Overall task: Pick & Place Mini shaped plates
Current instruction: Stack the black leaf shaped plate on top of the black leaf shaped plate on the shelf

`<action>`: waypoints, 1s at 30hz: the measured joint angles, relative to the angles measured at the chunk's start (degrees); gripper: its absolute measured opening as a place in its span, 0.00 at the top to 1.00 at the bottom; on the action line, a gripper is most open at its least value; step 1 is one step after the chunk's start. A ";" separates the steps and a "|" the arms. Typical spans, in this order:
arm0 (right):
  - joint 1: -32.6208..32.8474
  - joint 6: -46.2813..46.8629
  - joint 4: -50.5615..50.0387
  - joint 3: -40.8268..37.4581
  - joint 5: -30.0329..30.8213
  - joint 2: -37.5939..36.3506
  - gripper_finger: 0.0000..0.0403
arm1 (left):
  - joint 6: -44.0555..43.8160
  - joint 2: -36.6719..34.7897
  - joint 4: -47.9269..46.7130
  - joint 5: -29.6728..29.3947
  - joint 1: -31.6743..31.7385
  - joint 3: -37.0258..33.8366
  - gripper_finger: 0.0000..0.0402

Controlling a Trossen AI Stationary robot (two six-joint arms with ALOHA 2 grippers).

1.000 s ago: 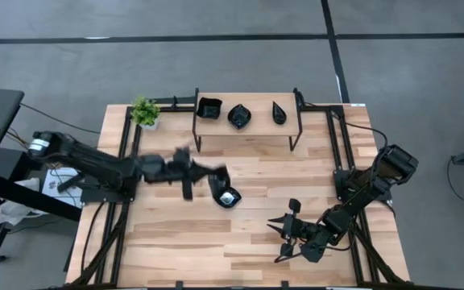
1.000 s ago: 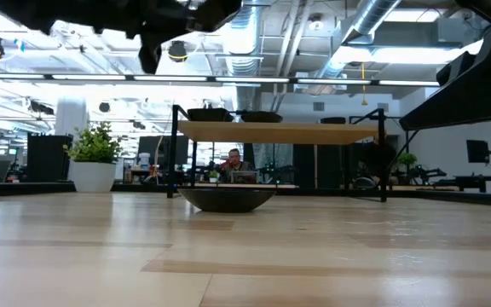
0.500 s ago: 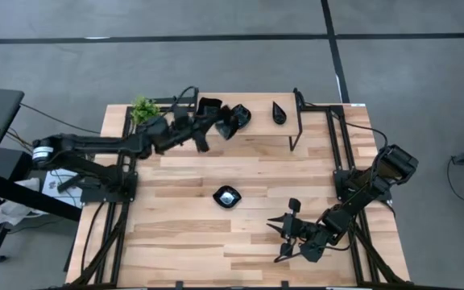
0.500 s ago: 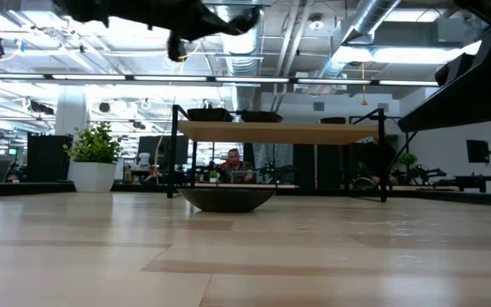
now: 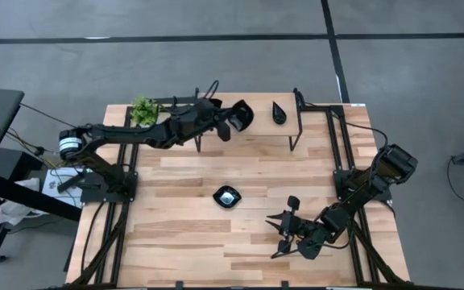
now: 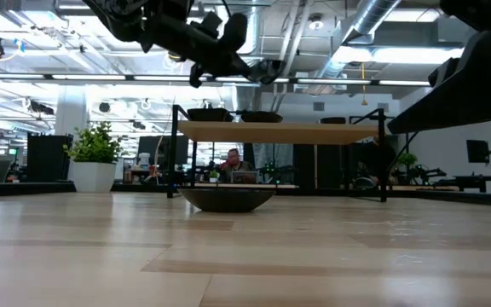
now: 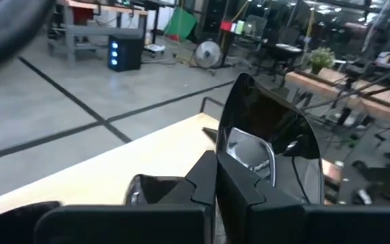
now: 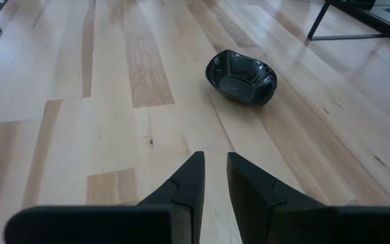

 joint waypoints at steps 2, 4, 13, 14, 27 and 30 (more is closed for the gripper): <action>0.02 0.00 0.00 0.00 0.00 0.01 0.85 | 1.27 0.00 -0.52 -1.07 0.05 -0.19 0.98; 0.02 0.00 0.00 0.00 -0.01 0.02 0.85 | 2.10 0.00 -0.88 -1.27 0.05 -0.24 0.98; -0.02 -1.44 0.23 0.00 0.00 0.01 0.85 | 2.95 0.85 -0.31 -1.95 1.17 -0.24 0.98; -0.02 -1.45 0.24 0.00 0.00 0.00 0.85 | 2.48 1.17 0.12 -2.05 1.44 -0.24 0.98; -1.01 -1.46 0.03 0.00 -0.04 0.00 0.85 | -3.16 3.54 0.36 -1.89 4.05 -0.24 0.98; -1.09 -1.46 0.00 0.00 -0.11 0.00 0.85 | -3.16 3.78 0.11 -1.84 4.22 -0.26 0.95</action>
